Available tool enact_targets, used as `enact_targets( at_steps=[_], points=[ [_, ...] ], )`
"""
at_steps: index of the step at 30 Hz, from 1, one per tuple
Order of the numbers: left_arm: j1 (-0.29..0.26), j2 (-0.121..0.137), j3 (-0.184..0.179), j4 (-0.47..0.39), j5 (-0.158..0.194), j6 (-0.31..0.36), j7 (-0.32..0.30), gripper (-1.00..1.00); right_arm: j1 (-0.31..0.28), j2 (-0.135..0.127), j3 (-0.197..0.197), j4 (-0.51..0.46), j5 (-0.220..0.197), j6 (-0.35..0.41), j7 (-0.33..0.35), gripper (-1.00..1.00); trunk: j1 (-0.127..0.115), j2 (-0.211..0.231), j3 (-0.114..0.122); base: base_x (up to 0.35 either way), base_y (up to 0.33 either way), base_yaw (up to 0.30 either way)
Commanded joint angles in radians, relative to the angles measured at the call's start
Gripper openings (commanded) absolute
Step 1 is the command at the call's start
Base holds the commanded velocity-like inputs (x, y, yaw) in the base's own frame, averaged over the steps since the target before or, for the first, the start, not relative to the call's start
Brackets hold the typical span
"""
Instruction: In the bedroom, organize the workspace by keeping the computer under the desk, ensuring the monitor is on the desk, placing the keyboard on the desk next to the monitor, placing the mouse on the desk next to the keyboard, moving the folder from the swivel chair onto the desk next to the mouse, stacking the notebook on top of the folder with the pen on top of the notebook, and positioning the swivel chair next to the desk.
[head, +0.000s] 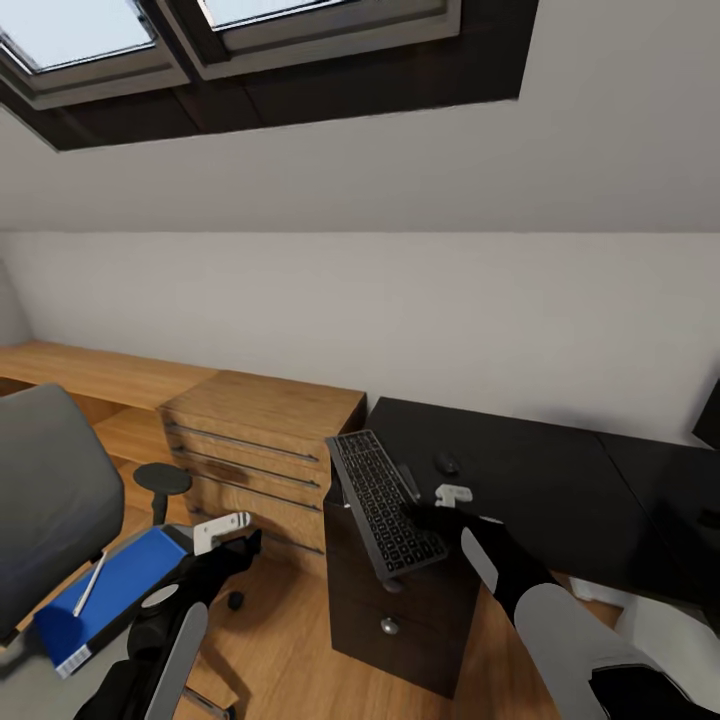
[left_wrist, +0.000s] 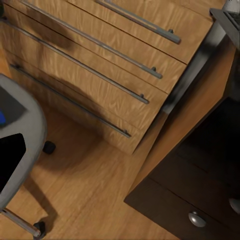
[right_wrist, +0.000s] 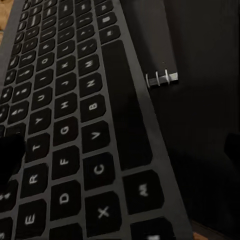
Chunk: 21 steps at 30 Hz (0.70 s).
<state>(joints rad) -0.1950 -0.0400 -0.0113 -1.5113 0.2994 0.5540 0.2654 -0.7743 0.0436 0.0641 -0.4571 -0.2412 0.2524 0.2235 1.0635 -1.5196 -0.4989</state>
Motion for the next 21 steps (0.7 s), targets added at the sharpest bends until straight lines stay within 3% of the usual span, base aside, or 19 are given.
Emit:
enact_targets(
  at_steps=[1,12,15,19,21],
  points=[
    [-0.001,0.0,-0.001,-0.001,0.011,0.003,0.009,1.0,0.0,-0.001,0.003,-0.001,-0.009,-0.01,-0.001,1.0,-0.004,0.007,0.002,0.0,0.0,0.0],
    [-0.001,0.0,-0.001,0.0,0.011,0.003,0.009,1.0,0.004,-0.001,0.004,-0.053,-0.013,-0.071,-0.001,1.0,-0.046,0.084,0.037,0.0,0.0,0.0],
    [-0.001,0.0,-0.001,0.0,0.011,0.003,0.009,1.0,0.053,0.0,0.004,-0.172,-0.02,-0.053,-0.001,1.0,-0.046,0.084,0.037,0.0,0.0,0.0],
    [-0.001,0.0,-0.001,0.0,0.009,0.003,0.009,1.0,0.126,0.001,0.004,-0.312,-0.031,0.028,-0.001,1.0,-0.046,0.084,0.037,0.0,0.0,0.0],
    [-0.001,0.0,-0.001,0.0,0.008,0.003,0.009,1.0,0.161,0.0,0.003,-0.4,-0.058,0.086,-0.001,1.0,-0.046,0.084,0.037,0.0,0.0,0.0]
  ],
)
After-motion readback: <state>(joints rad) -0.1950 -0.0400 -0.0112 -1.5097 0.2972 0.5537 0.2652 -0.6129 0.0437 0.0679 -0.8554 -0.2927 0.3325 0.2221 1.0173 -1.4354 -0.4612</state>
